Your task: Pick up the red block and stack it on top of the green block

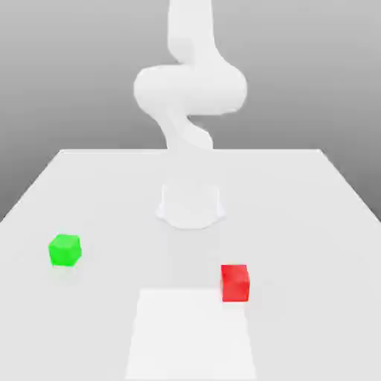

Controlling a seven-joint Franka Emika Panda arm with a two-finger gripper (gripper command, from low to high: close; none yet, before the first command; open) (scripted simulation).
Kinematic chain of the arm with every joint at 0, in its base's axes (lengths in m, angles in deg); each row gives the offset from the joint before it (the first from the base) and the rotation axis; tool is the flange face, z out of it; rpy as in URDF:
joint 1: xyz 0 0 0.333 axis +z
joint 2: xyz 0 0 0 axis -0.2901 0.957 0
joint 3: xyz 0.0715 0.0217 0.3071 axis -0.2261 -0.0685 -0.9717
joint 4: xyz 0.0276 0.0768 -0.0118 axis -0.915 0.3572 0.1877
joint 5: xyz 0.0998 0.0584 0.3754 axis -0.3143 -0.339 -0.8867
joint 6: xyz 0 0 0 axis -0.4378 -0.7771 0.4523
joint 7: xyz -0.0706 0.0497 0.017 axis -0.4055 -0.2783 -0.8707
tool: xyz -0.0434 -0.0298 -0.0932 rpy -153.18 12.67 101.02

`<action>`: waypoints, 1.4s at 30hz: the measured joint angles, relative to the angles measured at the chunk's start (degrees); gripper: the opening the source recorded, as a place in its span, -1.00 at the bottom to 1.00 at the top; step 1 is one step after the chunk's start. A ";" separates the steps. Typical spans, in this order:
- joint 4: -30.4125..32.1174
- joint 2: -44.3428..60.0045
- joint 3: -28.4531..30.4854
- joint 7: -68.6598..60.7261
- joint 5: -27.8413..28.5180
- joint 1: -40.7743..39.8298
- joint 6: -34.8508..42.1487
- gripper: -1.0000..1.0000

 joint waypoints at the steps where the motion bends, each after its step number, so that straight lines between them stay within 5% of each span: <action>1: 1.86 1.65 0.05 0.23 -0.48 0.50 -1.35 0.00; 16: 30.72 28.64 -7.46 7.37 -3.81 5.93 -23.47 0.00; 25: 31.86 50.96 -2.82 15.28 5.02 10.59 -41.46 0.00; 26: 31.75 52.12 -1.89 15.57 5.28 11.50 -42.47 -1.00; 33: 31.74 52.11 -1.80 15.79 5.55 11.56 -42.50 -1.00; 42: 33.71 37.59 -4.13 11.70 -0.17 10.85 -29.98 -1.00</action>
